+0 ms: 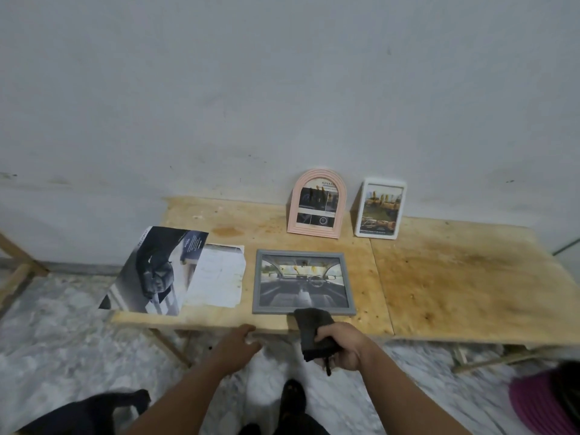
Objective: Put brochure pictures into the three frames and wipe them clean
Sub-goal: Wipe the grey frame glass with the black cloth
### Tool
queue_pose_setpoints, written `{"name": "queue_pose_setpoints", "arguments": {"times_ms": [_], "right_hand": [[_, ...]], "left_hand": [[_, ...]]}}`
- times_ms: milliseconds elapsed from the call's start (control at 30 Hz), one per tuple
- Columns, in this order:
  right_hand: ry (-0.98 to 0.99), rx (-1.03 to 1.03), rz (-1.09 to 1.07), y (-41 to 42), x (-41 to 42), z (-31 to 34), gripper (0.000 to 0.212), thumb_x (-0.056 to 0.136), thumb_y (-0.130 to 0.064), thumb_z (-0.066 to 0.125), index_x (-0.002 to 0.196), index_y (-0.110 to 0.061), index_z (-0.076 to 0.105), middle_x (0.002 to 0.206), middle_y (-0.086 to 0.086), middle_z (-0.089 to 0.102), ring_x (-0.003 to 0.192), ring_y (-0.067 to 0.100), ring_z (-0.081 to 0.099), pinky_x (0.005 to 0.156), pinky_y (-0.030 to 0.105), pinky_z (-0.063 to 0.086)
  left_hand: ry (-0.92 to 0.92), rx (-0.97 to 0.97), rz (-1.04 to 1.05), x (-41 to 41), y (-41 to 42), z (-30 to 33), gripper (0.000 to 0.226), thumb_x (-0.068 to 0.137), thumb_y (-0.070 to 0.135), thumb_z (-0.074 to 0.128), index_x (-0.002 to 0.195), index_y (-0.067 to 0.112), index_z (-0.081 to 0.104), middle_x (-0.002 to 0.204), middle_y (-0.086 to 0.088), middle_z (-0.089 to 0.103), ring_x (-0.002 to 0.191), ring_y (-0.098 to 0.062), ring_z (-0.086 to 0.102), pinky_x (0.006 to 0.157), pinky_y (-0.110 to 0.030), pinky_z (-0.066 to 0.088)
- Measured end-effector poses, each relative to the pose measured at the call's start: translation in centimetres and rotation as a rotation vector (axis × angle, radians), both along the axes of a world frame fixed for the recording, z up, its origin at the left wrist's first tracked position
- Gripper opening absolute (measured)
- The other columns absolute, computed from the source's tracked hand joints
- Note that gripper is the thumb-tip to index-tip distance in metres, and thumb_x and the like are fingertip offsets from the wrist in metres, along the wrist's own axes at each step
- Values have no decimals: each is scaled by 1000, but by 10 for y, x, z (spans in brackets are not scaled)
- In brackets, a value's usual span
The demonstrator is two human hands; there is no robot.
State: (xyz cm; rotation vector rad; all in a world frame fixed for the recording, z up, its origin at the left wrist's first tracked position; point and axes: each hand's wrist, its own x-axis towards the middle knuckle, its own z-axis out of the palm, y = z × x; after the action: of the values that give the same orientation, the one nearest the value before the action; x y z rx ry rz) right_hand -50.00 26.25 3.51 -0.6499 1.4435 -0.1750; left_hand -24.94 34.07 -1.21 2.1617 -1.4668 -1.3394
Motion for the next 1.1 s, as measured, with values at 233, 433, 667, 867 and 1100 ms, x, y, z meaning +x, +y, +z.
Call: {"name": "queue_pose_setpoints", "arguments": {"times_ms": [233, 433, 667, 867, 1100], "right_hand": [[-198, 79, -285, 14, 2, -18, 37, 94, -23, 72, 122, 0, 63, 113, 25, 73, 95, 37, 72, 85, 55, 60], [-222, 119, -383, -4, 11, -48, 24, 98, -5, 61, 122, -3, 56, 95, 21, 64, 68, 26, 61, 44, 28, 50], [-188, -5, -164, -55, 27, -55, 30, 93, 3, 65, 122, 3, 61, 91, 18, 74, 76, 30, 72, 62, 39, 59], [-88, 17, -115, -119, 33, -48, 45, 80, -1, 77, 121, 9, 62, 108, 32, 71, 85, 43, 70, 63, 42, 59], [-301, 158, -368, -137, 42, -66, 37, 90, -4, 53, 123, 8, 66, 125, 29, 66, 101, 33, 60, 78, 38, 54]], "left_hand": [[-3, 36, -23, 2, -17, -22, 67, 98, 43, 63, 156, 23, 37, 161, -6, 40, 145, -26, 42, 117, -38, 38], [-355, -146, -203, 8, -54, -52, 86, 87, 59, 66, 157, 22, 30, 166, -7, 26, 155, -34, 21, 118, -52, 33], [-517, -222, -433, 24, -106, -98, 138, 66, 93, 53, 163, 15, -6, 172, -17, -4, 158, -42, -9, 124, -66, -1], [-553, -225, -484, 37, -136, -114, 153, 57, 108, 28, 161, 1, -7, 170, -20, -11, 157, -40, -14, 124, -65, -7], [-447, -372, -412, 44, -135, -126, 145, 65, 105, 37, 163, 3, 7, 173, -11, 5, 160, -27, -1, 128, -58, 9]]}}
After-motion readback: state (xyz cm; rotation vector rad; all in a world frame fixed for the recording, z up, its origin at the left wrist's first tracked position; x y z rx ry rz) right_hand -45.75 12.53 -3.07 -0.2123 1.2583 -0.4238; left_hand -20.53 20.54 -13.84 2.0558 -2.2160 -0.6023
